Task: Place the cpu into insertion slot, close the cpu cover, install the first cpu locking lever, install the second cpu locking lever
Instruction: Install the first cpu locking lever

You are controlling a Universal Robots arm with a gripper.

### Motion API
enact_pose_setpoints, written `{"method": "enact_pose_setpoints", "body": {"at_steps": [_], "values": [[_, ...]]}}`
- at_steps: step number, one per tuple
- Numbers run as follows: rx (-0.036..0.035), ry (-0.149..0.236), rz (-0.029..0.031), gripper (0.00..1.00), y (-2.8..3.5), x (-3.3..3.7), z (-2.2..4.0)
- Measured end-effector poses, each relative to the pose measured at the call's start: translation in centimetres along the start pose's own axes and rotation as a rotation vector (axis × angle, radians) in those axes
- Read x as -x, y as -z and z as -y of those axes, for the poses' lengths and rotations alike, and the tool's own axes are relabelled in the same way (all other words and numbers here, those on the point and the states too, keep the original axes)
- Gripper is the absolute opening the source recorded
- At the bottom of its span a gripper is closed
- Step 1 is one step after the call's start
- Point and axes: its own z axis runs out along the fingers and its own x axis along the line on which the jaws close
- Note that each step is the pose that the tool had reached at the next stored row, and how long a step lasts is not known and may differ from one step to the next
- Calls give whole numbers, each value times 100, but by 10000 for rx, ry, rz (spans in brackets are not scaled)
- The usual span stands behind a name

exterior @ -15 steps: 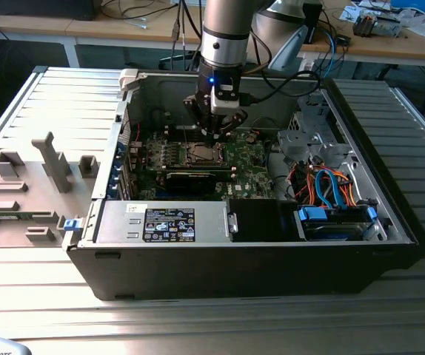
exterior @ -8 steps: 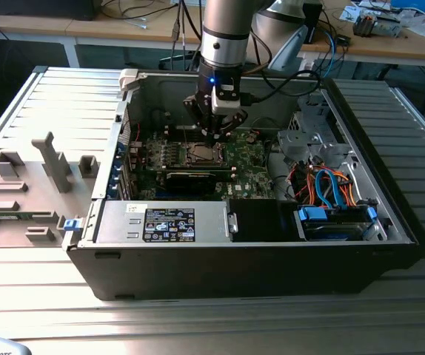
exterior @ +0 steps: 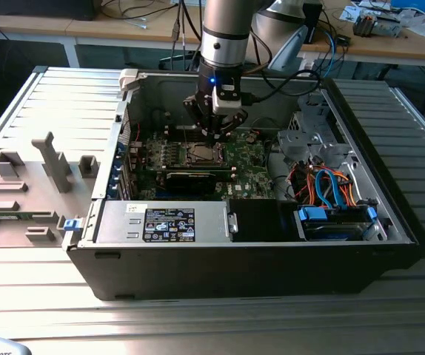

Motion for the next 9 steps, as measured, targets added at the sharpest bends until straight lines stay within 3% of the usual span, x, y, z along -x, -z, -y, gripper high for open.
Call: {"method": "enact_pose_setpoints", "body": {"at_steps": [9], "values": [[2, 219, 30, 11, 0, 0, 0]]}}
